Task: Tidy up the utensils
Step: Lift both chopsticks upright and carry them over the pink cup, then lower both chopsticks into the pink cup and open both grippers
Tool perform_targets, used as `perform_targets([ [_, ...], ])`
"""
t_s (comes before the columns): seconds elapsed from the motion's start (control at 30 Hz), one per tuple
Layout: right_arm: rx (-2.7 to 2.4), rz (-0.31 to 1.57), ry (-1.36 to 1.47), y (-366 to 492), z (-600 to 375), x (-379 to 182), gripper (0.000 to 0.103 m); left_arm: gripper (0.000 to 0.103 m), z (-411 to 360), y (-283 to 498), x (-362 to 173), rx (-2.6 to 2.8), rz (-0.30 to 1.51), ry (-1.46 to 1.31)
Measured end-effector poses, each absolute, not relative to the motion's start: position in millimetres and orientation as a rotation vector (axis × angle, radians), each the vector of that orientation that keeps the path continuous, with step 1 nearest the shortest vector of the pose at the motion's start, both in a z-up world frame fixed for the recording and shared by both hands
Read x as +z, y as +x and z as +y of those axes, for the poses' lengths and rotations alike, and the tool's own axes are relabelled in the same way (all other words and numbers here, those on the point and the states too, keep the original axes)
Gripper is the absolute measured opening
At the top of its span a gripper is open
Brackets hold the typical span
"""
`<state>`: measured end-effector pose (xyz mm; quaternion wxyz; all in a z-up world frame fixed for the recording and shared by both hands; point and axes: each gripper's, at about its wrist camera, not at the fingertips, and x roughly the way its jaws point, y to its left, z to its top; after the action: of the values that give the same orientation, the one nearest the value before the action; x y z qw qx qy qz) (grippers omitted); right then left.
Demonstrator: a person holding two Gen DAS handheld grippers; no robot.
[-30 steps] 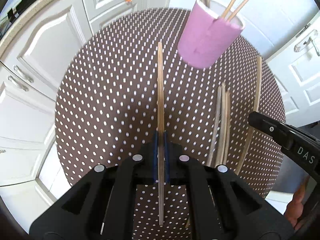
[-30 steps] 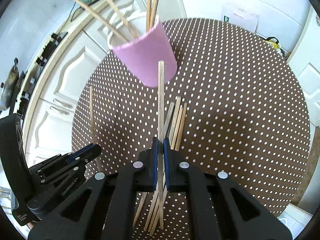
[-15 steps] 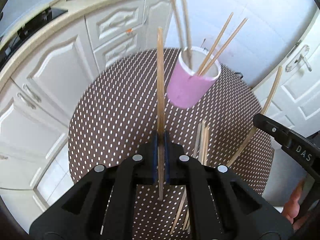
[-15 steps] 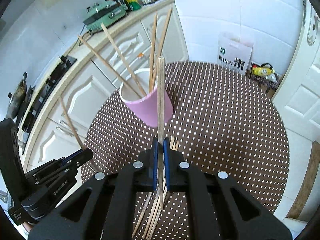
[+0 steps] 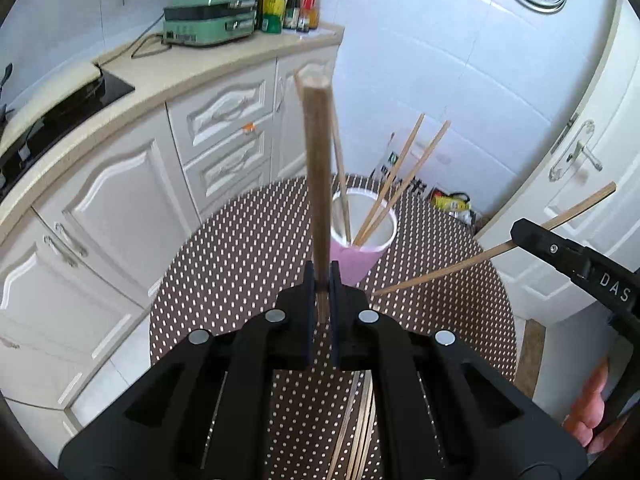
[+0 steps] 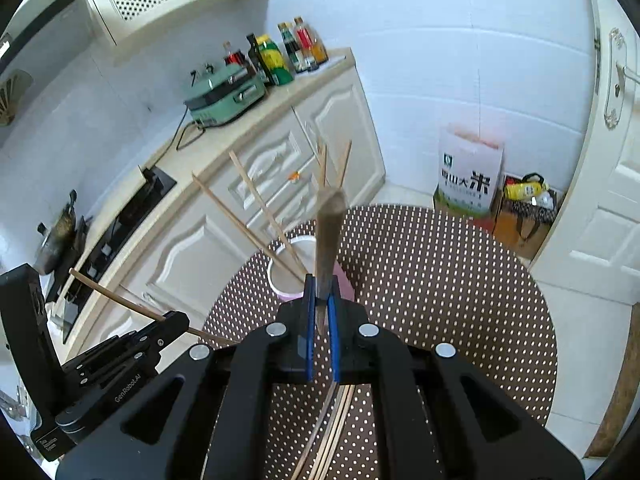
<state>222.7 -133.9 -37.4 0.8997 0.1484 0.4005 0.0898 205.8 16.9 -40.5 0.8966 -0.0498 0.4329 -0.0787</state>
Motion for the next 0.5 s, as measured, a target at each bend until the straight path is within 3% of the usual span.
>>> perform_targets([
  [0.5, 0.204, 0.697, 0.353, 237, -142, 13, 0.005, 0.006, 10, 222, 20, -0.191, 0.769, -0.119],
])
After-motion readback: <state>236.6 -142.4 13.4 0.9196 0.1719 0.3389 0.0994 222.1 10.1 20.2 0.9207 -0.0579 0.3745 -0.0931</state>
